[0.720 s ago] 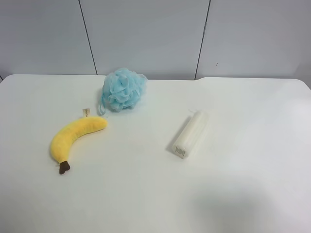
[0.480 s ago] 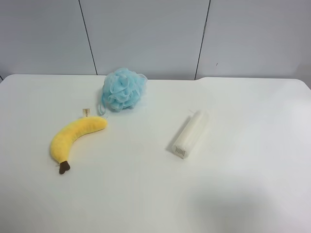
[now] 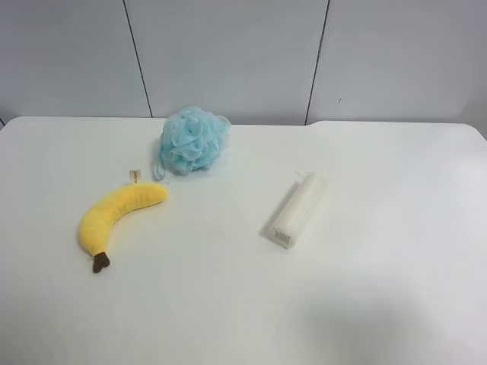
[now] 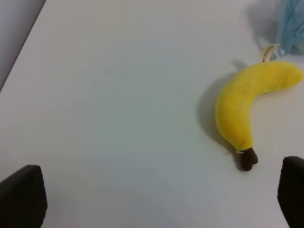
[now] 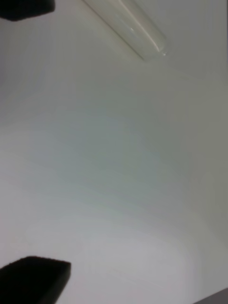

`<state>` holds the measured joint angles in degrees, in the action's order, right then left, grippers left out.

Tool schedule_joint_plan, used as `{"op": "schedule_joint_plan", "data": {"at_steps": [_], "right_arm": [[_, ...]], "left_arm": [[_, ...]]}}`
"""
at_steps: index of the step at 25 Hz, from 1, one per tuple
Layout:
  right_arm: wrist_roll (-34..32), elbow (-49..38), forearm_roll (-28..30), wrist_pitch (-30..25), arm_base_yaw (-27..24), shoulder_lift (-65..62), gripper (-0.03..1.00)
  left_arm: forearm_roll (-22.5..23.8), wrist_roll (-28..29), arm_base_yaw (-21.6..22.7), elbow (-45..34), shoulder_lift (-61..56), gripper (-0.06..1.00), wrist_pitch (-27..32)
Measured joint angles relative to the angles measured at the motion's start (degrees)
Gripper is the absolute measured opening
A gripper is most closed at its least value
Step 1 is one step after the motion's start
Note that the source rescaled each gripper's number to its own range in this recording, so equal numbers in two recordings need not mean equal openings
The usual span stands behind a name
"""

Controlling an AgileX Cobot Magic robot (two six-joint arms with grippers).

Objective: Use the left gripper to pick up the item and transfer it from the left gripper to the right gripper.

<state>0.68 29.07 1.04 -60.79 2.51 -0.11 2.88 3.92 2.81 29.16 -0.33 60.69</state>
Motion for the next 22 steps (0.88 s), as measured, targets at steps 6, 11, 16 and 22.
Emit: {"op": "schedule_joint_plan", "data": {"at_steps": [6, 11, 16, 22], "right_arm": [[0.0, 0.0, 0.0, 0.0, 0.0, 0.0, 1.0], [0.0, 0.0, 0.0, 0.04, 0.0, 0.0, 1.0], [0.0, 0.0, 0.0, 0.04, 0.0, 0.0, 1.0], [0.0, 0.0, 0.0, 0.04, 0.0, 0.0, 1.0]], "left_arm": [[-0.8, -2.02, 0.0, 3.15, 8.94, 1.0, 1.77], [-1.48, -3.15, -0.52, 10.87, 24.46, 1.0, 4.93], [-2.3, -3.21, -5.51, 16.13, 38.15, 1.0, 4.86], [-2.1, -3.21, -12.64, 18.03, 54.02, 1.0, -0.02]]}}
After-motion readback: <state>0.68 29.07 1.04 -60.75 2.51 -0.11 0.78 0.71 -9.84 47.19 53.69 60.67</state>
